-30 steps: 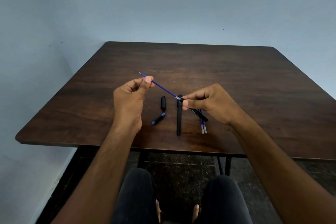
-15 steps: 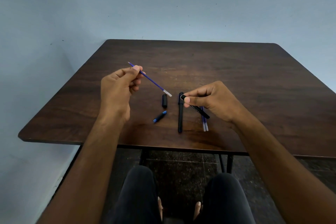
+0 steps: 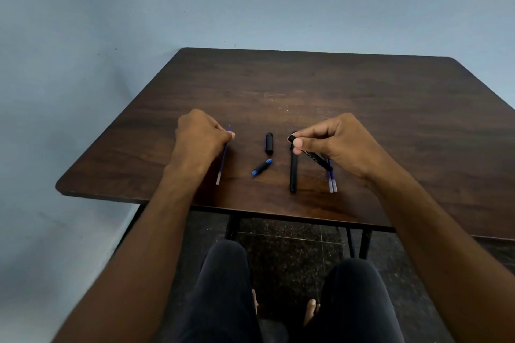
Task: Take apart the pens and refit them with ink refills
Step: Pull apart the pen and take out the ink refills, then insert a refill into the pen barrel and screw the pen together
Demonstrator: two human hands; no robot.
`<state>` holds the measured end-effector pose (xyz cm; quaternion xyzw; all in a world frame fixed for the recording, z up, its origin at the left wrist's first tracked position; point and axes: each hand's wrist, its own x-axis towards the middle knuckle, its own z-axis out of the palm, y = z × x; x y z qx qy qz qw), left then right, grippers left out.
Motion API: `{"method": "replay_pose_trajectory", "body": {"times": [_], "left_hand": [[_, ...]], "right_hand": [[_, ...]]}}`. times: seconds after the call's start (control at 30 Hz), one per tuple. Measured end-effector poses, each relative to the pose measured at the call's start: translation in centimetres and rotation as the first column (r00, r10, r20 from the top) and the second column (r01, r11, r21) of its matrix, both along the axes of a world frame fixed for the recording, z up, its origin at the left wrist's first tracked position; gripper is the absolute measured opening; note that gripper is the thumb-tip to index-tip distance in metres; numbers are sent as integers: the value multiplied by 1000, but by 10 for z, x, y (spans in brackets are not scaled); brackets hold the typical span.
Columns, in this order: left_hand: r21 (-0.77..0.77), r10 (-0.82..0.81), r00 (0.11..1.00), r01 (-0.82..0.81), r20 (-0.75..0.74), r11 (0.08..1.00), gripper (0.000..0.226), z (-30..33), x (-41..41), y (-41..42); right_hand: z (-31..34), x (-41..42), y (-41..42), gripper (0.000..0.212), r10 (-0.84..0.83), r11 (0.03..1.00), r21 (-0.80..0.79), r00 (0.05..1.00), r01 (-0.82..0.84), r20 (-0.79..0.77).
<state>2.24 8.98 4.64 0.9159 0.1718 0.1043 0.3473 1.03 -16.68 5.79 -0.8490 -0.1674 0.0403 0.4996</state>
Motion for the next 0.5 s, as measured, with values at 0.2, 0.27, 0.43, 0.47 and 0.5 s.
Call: {"method": "replay_pose_trajectory", "body": {"times": [0.2,0.27,0.43,0.47,0.5], "left_hand": [[52,41,996,-38,-73,998,21,-6,5,0],[71,59,994,-53,-86,996,24,-6,6,-1],[88,71,991,-61,-110,994,27,-7,6,-1],[93,76,992,-67,-100,993,27,-8,5,-1],[99,87,991,-77,-101,992,28,-8,5,-1]], "right_hand": [[1,2,1,8,-2,1000,11,1000,2,-18],[1,2,2,8,-1,1000,9,1000,1,-19],[-1,1,4,8,-5,1000,13,999,5,-32],[-1,0,4,7,-6,1000,15,999,7,-39],[-1,0,4,7,-7,1000,17,999,8,-44]]}}
